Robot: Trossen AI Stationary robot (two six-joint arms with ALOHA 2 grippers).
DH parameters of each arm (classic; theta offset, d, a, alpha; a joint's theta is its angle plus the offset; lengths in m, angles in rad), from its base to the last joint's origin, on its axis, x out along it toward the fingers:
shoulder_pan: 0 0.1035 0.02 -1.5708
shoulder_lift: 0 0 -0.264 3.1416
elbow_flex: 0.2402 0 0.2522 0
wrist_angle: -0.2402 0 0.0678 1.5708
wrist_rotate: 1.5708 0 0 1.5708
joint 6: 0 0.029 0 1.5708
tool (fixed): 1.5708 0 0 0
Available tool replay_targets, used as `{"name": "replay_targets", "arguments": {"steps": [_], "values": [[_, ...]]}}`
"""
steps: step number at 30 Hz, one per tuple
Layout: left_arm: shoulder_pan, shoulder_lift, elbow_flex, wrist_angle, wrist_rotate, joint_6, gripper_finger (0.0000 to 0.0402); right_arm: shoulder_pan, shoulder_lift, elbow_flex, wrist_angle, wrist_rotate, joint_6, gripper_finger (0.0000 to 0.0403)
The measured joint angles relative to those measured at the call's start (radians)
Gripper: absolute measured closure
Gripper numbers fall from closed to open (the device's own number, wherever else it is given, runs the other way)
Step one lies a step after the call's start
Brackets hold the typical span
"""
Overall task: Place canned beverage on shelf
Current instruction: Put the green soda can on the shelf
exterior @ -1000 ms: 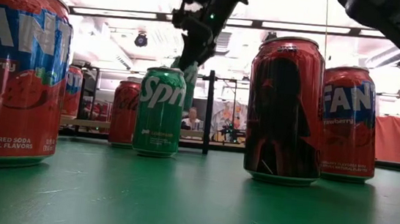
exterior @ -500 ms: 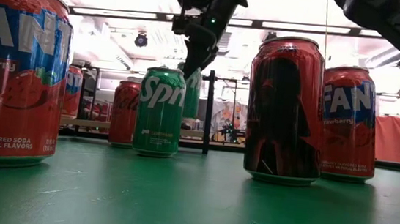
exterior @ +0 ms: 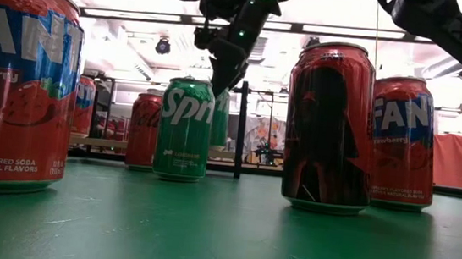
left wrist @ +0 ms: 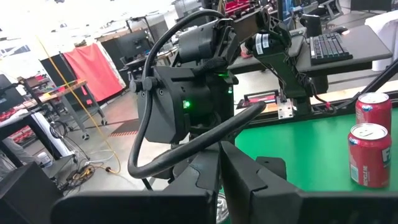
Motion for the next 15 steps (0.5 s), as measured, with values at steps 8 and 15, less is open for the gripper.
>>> {"name": "replay_targets", "arguments": {"steps": [8,15], "values": [[0.0,0.0,-0.003,-0.008,0.0,0.0,0.0402,-0.002,0.006,0.0,0.001,0.072,0.0,0.0051],[0.0,0.0,-0.014,-0.007,0.0,0.0,0.0402,0.0,0.006,0.0,0.001,0.071,-0.004,0.0046]]}}
